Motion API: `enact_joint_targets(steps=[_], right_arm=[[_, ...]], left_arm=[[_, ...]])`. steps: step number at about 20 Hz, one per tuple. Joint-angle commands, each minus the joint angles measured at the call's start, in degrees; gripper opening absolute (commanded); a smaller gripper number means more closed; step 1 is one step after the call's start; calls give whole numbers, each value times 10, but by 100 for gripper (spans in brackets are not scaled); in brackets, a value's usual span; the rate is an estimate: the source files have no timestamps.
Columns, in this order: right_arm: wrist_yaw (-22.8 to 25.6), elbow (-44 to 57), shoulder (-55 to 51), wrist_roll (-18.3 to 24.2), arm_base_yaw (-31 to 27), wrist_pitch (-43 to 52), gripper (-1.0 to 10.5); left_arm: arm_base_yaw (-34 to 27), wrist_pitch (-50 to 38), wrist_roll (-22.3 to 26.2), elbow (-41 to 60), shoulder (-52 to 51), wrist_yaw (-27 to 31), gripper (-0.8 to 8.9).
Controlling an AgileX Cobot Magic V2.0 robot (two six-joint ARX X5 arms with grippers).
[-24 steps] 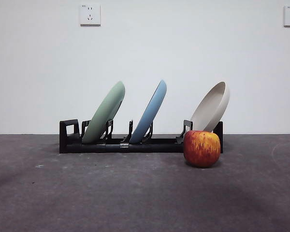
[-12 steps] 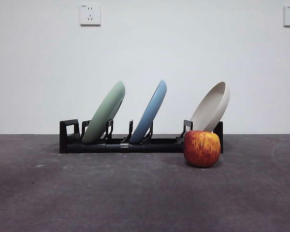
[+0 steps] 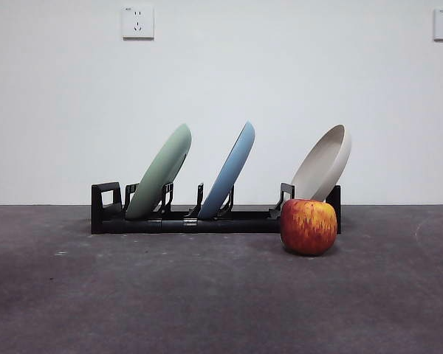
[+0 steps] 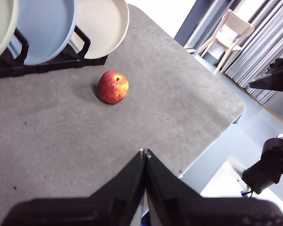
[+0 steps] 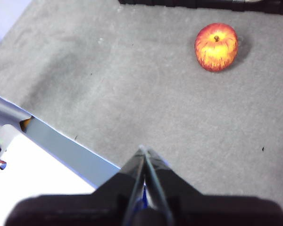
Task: Take the green plate from the plate rack,put the plate on the table,take the apple from the table,put the apple in the plate
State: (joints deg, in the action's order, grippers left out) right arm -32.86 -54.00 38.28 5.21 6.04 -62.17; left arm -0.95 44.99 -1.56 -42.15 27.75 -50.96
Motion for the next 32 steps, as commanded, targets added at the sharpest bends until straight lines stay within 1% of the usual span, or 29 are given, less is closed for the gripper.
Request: enact_joint_targets(steps=[1, 2, 3, 4, 8, 12, 16, 18, 21, 25, 28, 32], right_arm=[[3, -2, 0, 1, 1, 6, 292], [2, -2, 0, -3, 1, 7, 494], [2, -2, 0, -5, 1, 7, 650], [2, -2, 0, -5, 1, 7, 686], [2, -2, 0, -7, 1, 8, 686], [2, -2, 3, -9, 1, 8, 686], [2, -2, 12, -9, 1, 8, 686], [2, -2, 15, -9, 1, 8, 686], [2, -2, 19, -9, 1, 8, 686], [2, -2, 23, -9, 1, 8, 686], [2, -2, 26, -9, 1, 8, 686], [2, -2, 26, -9, 1, 8, 685]], left_arm=[[2, -2, 16, -4, 2, 4, 238], [3, 1, 16, -4, 4, 18, 483], [3, 1, 16, -4, 7, 32, 640], [3, 1, 16, -4, 10, 33, 658], [6, -1, 16, -5, 23, 33, 658], [9, -11, 17, -28, 56, 65, 657], [30, -98, 17, -59, 114, 97, 657], [47, -145, 16, -77, 162, 110, 656], [82, -199, 16, -119, 251, 154, 656], [125, -271, 16, -186, 384, 192, 656], [153, -314, 17, -243, 484, 231, 656], [174, -362, 19, -318, 604, 288, 656]])
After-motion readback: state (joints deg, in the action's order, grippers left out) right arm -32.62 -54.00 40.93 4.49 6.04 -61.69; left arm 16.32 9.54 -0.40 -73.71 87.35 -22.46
